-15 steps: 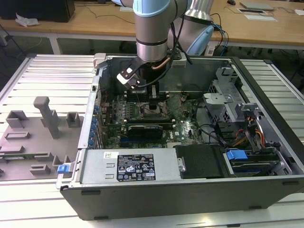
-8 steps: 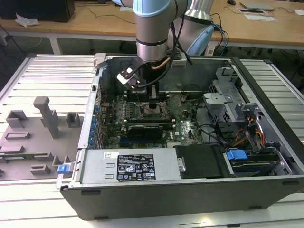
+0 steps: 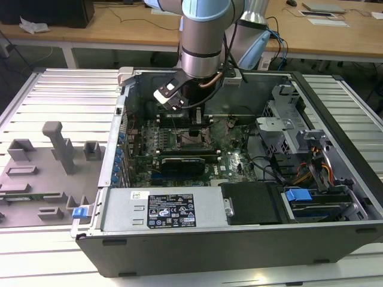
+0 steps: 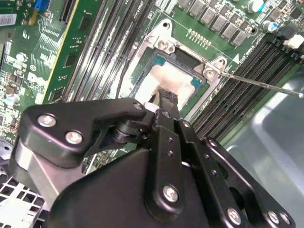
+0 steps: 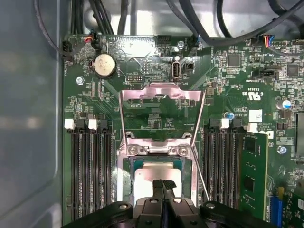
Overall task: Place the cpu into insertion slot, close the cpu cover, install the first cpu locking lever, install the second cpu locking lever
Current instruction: 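Place the cpu into insertion slot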
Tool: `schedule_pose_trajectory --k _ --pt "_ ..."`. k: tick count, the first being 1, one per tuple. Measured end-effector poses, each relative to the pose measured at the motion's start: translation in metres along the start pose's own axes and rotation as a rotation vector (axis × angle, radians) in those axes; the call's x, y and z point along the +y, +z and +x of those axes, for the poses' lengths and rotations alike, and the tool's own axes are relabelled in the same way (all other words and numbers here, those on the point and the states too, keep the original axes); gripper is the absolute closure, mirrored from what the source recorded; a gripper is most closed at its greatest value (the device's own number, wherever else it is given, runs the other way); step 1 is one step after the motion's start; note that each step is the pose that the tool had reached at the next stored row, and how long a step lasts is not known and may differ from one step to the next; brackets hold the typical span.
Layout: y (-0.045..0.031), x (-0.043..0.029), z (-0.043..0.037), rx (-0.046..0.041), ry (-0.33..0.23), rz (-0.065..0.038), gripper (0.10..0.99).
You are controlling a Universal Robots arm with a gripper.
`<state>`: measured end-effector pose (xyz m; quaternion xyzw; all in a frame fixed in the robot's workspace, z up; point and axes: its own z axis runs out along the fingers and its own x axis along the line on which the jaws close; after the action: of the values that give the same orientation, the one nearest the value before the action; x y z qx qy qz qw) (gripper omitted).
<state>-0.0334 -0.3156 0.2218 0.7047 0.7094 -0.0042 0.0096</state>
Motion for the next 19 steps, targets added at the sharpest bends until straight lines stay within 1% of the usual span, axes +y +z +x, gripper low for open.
schedule_pose_trajectory --k 1,2,3,4,6,11,19 --pt "-0.0026 0.0000 0.0000 0.0002 0.000 0.000 0.980" --pt "-0.0078 0.0001 -0.0001 0.0001 0.000 0.000 0.980" --pt "-0.0112 0.0001 -0.0002 0.0002 0.000 0.000 0.980" --pt "-0.0176 0.0002 -0.0003 0.0001 0.000 0.000 0.980" --pt "-0.0276 0.0003 -0.0005 0.0002 0.000 -0.001 0.980" --pt "-0.0469 0.0004 -0.0009 -0.0014 0.000 -0.003 0.980" --pt "-0.0470 0.0004 -0.0009 -0.0012 0.000 -0.003 0.980"
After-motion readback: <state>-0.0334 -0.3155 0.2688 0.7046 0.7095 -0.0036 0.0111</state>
